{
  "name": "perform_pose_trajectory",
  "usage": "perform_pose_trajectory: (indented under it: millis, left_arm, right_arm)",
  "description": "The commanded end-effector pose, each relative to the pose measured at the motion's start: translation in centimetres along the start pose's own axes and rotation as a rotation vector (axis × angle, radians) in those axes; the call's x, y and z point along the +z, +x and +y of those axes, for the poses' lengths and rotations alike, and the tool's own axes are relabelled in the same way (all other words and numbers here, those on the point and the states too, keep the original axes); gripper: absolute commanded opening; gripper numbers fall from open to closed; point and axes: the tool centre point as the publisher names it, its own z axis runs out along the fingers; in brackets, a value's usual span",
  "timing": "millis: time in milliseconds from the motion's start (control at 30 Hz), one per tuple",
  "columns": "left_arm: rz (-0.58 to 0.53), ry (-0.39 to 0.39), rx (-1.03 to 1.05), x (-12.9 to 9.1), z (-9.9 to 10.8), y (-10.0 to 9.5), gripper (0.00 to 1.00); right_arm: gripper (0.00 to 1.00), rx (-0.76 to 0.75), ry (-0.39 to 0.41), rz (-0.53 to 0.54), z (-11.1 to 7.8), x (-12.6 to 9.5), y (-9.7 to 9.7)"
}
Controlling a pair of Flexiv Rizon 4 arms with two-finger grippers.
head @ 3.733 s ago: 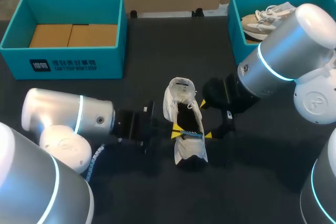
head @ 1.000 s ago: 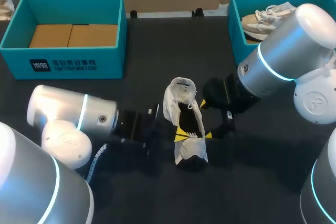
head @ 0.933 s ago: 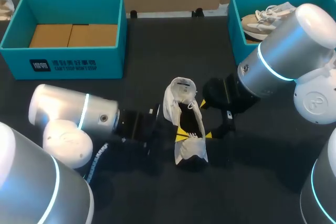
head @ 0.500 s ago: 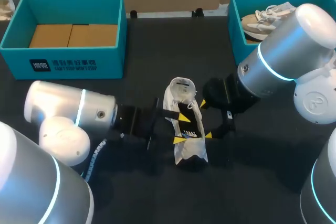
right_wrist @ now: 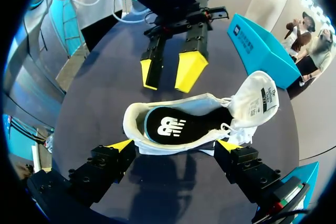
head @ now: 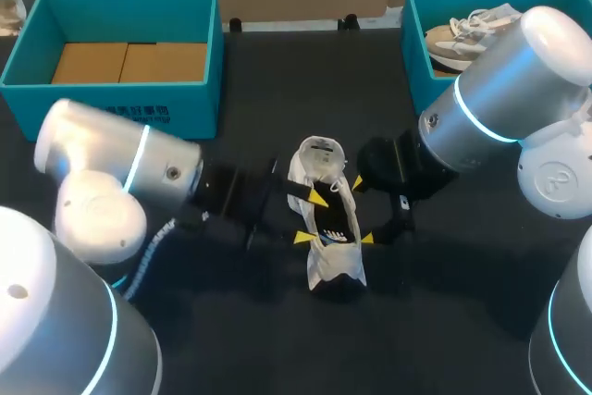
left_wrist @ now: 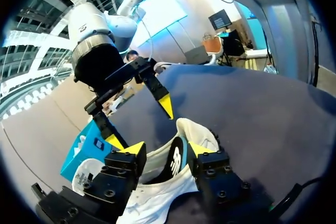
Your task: Take the shoe out of the shoebox, open the shoe tongue, remove and reinsert the insole, then place the shoe into the shoebox
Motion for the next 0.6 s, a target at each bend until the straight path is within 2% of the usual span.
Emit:
perform_pose_trajectory:
  millis: [33,67,200,467,600]
  left_arm:
    - [0.142,-0.008,-0.009,-0.3,0.0,-1.1,0.67]
    - [0.17,-0.006,0.0,-0.4,0.1,-1.2,0.76]
    - [0.258,-0.023,-0.004,-0.3,0.2,-1.5,1.0]
    - [0.384,-0.032,0.028,-0.4,-0.4,-2.5,1.0]
    - [0.381,-0.052,0.046,-0.9,-1.1,-3.6,1.0]
  right_arm:
    - [1.0,0.0,-0.001,-0.001,0.0,0.1,0.0]
    - [1.0,0.0,-0.001,-0.001,0.0,0.1,0.0]
    - [1.0,0.01,0.001,-0.006,-0.2,0.0,-0.1]
    - [1.0,0.037,0.047,-0.032,-1.8,-2.7,-0.2]
    - [1.0,0.042,0.063,-0.041,-2.2,-4.2,-0.3]
